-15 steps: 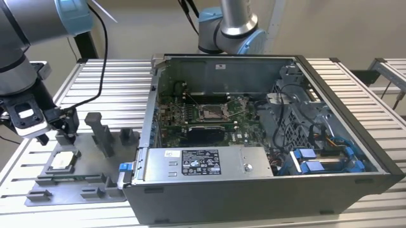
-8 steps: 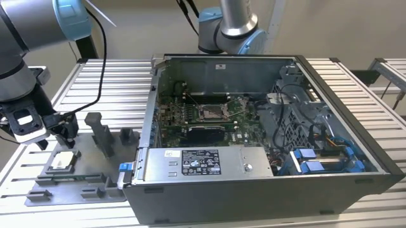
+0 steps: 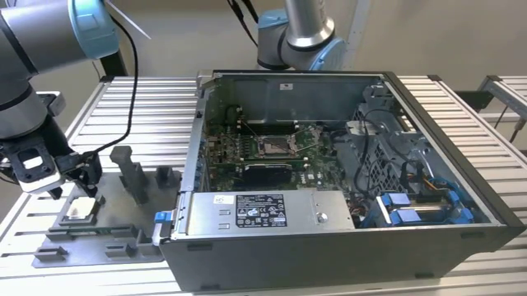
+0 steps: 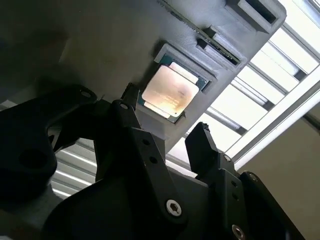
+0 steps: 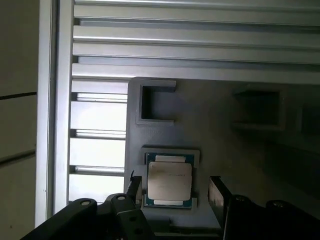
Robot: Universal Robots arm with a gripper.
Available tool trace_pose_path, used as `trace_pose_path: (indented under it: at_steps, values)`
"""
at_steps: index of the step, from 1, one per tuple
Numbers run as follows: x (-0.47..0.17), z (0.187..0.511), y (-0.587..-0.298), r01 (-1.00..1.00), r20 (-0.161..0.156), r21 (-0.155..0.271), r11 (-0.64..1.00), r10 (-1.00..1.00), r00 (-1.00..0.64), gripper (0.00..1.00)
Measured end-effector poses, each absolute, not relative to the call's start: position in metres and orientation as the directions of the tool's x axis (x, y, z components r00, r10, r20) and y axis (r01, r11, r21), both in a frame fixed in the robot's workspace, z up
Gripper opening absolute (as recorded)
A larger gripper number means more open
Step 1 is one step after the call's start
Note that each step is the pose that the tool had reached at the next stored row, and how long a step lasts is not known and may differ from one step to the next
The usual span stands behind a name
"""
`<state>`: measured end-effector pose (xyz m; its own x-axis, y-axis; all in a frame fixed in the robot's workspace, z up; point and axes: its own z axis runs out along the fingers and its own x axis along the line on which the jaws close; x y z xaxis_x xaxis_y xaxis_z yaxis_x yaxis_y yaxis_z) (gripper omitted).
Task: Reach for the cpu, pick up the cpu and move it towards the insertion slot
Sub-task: 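Pick up the cpu and move it towards the insertion slot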
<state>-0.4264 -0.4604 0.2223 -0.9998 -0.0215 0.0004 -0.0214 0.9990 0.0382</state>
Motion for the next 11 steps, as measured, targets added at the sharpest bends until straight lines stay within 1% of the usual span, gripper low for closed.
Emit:
trace_pose_path:
  at_steps: [11]
  values:
    - [-0.427, 0.211, -0.469, -0.021, 0.0, 0.038, 0.999, -0.021, -1.0, 1.0]
